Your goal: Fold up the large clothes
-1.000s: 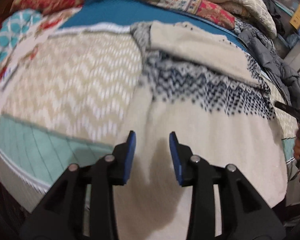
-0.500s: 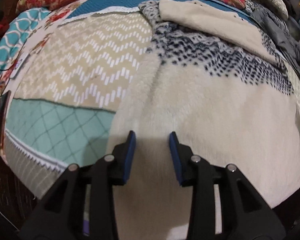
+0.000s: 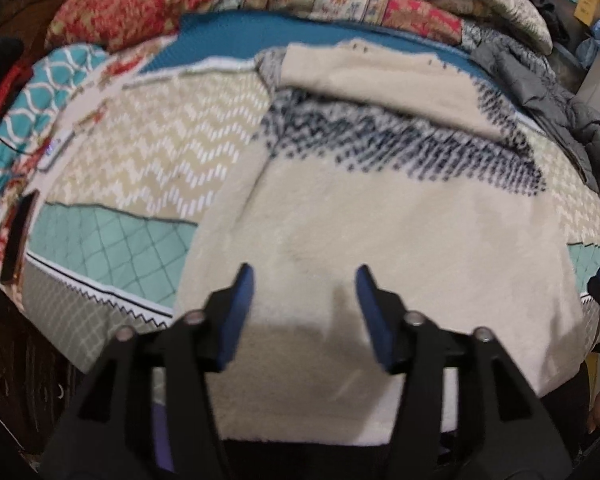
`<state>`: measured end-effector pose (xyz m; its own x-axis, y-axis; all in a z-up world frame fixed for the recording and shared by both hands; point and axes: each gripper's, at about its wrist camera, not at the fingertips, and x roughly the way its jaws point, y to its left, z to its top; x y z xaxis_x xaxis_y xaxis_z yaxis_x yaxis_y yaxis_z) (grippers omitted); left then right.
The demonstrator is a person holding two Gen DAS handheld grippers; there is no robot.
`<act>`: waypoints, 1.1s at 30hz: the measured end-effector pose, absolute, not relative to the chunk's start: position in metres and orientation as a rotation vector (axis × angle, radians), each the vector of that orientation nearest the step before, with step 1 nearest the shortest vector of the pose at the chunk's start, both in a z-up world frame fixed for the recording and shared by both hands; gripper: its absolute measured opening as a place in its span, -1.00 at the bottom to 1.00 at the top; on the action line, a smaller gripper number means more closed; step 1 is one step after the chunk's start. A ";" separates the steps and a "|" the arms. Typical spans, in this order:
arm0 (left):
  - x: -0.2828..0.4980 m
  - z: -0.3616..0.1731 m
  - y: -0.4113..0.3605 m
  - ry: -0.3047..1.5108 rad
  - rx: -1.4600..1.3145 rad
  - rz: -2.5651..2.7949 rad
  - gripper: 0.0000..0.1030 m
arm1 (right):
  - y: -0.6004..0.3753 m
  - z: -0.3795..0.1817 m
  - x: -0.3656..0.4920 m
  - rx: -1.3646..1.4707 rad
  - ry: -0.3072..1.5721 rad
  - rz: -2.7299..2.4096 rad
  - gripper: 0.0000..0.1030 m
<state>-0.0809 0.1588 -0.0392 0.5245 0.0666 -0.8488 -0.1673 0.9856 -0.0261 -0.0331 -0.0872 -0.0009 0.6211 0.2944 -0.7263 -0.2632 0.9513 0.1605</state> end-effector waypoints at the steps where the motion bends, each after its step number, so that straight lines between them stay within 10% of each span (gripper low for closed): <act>1: -0.083 -0.034 0.155 0.988 -0.108 0.141 0.23 | -0.084 0.008 -0.038 0.028 0.801 0.321 0.11; 6: -0.090 -0.019 0.136 0.924 -0.082 0.134 0.32 | -0.077 0.032 -0.057 0.067 0.654 0.256 0.65; 33: -0.135 -0.042 0.074 0.994 -0.037 0.049 0.40 | -0.087 -0.005 -0.061 0.173 0.895 0.241 0.67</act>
